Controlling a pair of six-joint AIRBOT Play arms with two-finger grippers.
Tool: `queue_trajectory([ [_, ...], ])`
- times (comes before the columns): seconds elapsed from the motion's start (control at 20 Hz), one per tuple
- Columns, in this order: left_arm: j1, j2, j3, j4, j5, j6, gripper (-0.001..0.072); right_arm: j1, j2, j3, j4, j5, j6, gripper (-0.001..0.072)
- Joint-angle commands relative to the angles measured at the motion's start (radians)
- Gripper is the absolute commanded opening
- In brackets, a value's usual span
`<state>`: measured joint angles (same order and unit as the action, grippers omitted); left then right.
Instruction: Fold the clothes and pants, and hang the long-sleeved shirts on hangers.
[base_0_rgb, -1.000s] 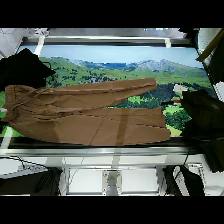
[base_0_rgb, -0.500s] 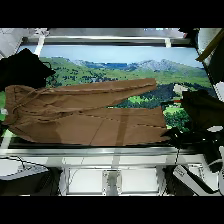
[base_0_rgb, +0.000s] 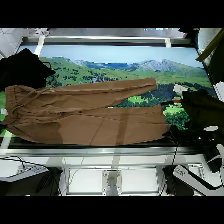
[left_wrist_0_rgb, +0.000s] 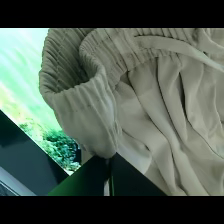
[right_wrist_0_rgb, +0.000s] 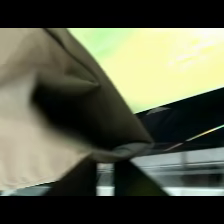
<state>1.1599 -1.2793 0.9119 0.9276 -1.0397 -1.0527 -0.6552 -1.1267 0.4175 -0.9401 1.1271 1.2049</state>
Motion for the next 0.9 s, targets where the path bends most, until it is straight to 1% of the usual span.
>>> queue_trajectory([
  [0.0, 0.000, 0.031, 0.002, 0.015, -0.005, -0.010, 0.0019, 0.001, 0.000, 0.042, 0.028, 0.114, -0.050, 0.0015],
  [0.1, 0.000, 0.082, 0.015, 0.062, -0.016, -0.010, 0.0019, 0.001, 0.026, 0.107, 0.026, 0.240, -0.056, 0.0015],
  [0.2, 0.002, 0.143, 0.036, 0.122, -0.044, -0.018, 0.0018, 0.001, 0.096, 0.198, 0.023, 0.351, -0.056, 0.0015],
  [0.3, 0.008, 0.207, 0.057, 0.117, -0.039, -0.075, 0.0019, 0.001, 0.192, 0.308, 0.023, 0.433, -0.041, 0.0015],
  [0.35, 0.009, 0.230, 0.080, 0.108, -0.043, -0.116, 0.0019, 0.001, 0.240, 0.366, 0.023, 0.436, -0.016, 0.0014],
  [0.4, 0.005, 0.244, 0.108, 0.089, -0.053, -0.130, 0.0018, 0.002, 0.279, 0.421, 0.024, 0.399, 0.012, 0.0013],
  [0.45, -0.003, 0.248, 0.134, 0.058, -0.062, -0.130, 0.0018, 0.009, 0.299, 0.475, 0.027, 0.353, 0.016, 0.0013],
  [0.5, -0.016, 0.247, 0.157, 0.032, -0.064, -0.139, 0.0017, 0.024, 0.293, 0.521, 0.028, 0.323, 0.018, 0.0013],
  [0.6, -0.066, 0.240, 0.187, 0.027, -0.013, -0.201, 0.0017, 0.095, 0.237, 0.579, 0.027, 0.238, 0.048, 0.0012],
  [0.75, -0.172, 0.207, 0.193, 0.034, 0.130, -0.272, 0.0016, 0.239, 0.063, 0.630, 0.027, 0.100, 0.077, 0.0012],
  [0.85, -0.254, 0.167, 0.193, 0.061, 0.235, -0.321, 0.0016, 0.335, -0.096, 0.692, 0.029, -0.030, 0.098, 0.0013],
])
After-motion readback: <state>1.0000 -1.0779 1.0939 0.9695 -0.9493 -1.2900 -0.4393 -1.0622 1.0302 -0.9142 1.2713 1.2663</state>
